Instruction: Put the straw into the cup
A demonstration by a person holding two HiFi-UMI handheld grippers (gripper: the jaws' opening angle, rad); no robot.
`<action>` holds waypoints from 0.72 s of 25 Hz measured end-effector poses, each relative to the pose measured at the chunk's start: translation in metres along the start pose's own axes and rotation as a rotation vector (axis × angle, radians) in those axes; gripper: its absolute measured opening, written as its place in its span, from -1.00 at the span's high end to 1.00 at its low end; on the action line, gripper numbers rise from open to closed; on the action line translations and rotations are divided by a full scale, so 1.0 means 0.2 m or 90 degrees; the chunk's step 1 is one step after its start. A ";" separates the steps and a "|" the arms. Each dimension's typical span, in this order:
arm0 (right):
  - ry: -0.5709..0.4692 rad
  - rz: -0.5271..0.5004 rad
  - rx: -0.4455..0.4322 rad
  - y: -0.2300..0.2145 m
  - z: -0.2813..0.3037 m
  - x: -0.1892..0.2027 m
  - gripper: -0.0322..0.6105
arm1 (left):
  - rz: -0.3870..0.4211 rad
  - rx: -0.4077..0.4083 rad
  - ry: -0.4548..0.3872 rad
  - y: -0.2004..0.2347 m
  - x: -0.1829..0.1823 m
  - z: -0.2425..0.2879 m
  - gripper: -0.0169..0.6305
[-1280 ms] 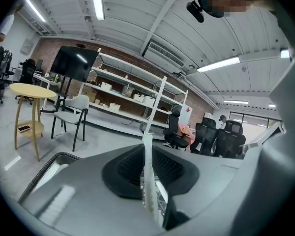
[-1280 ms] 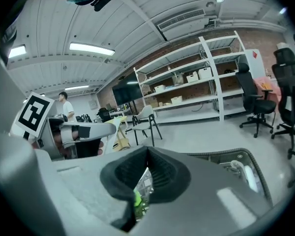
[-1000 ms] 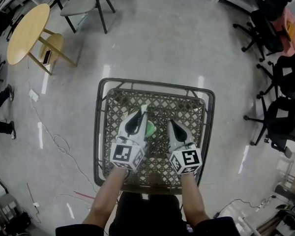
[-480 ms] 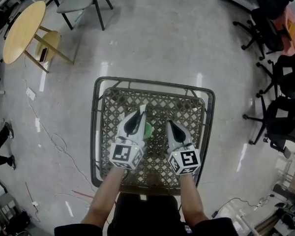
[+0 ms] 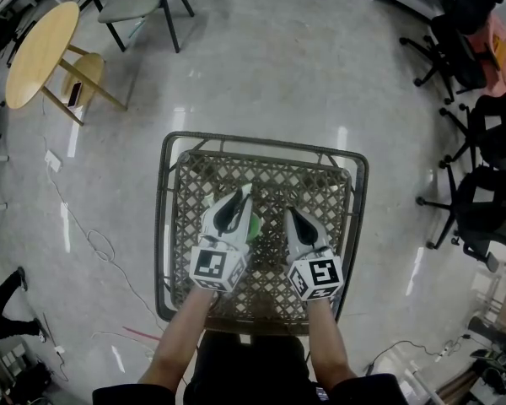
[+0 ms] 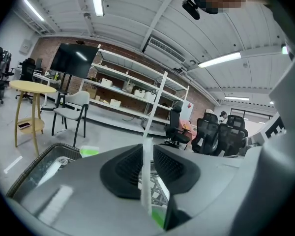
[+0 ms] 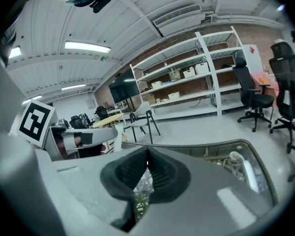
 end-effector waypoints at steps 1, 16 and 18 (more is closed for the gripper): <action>0.000 0.000 0.000 0.00 0.00 0.00 0.89 | 0.000 0.003 0.002 0.00 0.00 0.00 0.71; -0.008 -0.005 0.002 0.03 -0.04 -0.02 0.89 | 0.032 0.018 0.025 -0.05 0.01 -0.05 0.25; -0.012 -0.007 0.002 0.04 -0.06 -0.03 0.89 | 0.047 0.011 0.025 -0.06 0.00 -0.07 0.27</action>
Point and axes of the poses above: the fingertips, and each gripper's own axes: z forward along the fingers, y to its left, x out of its underside, the point moved 4 cm from there along -z, backward along the fingers, and after that the axes turned 5 degrees about y, right-handed, at the moved point
